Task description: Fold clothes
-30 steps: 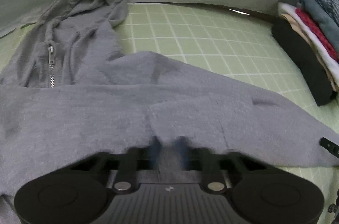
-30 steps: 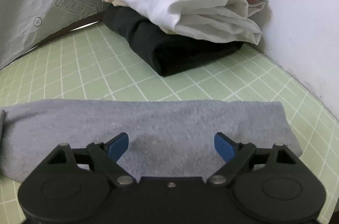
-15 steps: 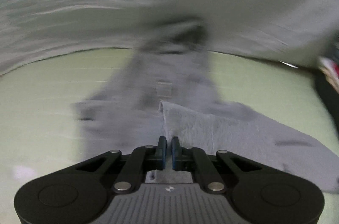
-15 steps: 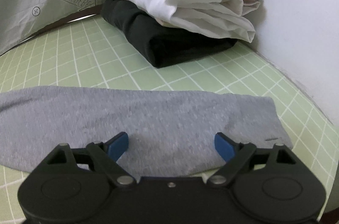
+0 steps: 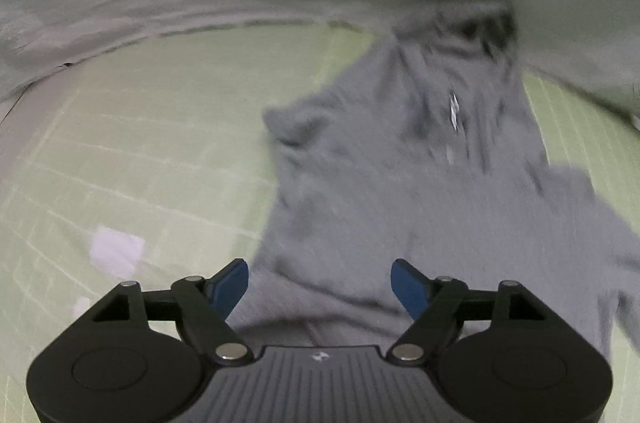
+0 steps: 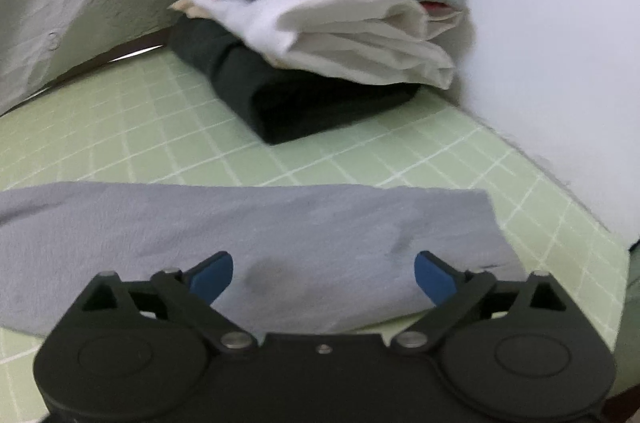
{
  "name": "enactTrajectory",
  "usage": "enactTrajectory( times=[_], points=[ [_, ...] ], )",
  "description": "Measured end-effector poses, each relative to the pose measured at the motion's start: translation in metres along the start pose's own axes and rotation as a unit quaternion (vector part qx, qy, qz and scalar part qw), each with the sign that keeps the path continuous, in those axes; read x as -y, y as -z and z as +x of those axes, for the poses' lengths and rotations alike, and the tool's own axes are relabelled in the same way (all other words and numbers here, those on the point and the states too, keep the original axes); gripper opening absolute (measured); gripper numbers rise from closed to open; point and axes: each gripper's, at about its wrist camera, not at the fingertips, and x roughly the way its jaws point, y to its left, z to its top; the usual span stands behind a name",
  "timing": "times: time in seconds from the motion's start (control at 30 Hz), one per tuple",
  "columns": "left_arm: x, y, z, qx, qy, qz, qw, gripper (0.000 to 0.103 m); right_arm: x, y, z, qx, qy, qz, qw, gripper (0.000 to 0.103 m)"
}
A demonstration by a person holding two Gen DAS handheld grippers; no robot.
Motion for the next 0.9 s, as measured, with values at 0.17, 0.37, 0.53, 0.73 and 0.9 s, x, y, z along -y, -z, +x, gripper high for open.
enactTrajectory(
  times=[0.17, 0.37, 0.53, 0.73, 0.9],
  points=[
    [0.022, 0.014, 0.006, -0.014, -0.006, 0.049, 0.9987, 0.081, 0.021, -0.004, 0.010, -0.002, 0.025, 0.012, 1.000, 0.101],
    [0.028, 0.020, 0.007, -0.021, -0.001, 0.060, 0.9980, 0.081, 0.042, -0.002, 0.021, -0.007, 0.048, 0.048, 0.998, 0.103],
    [0.030, 0.025, 0.013, -0.035, 0.002, 0.066, 0.9972, 0.084, 0.049, 0.002, 0.023, -0.009, 0.030, 0.091, 0.995, 0.103],
    [0.020, 0.034, 0.021, -0.047, 0.005, 0.024, 0.9986, 0.096, 0.047, 0.002, 0.022, -0.015, 0.017, 0.084, 0.996, 0.099],
    [0.007, 0.041, 0.027, -0.051, 0.018, -0.028, 0.9982, 0.103, 0.039, -0.003, 0.014, -0.010, -0.013, 0.048, 0.999, 0.049]
  ],
)
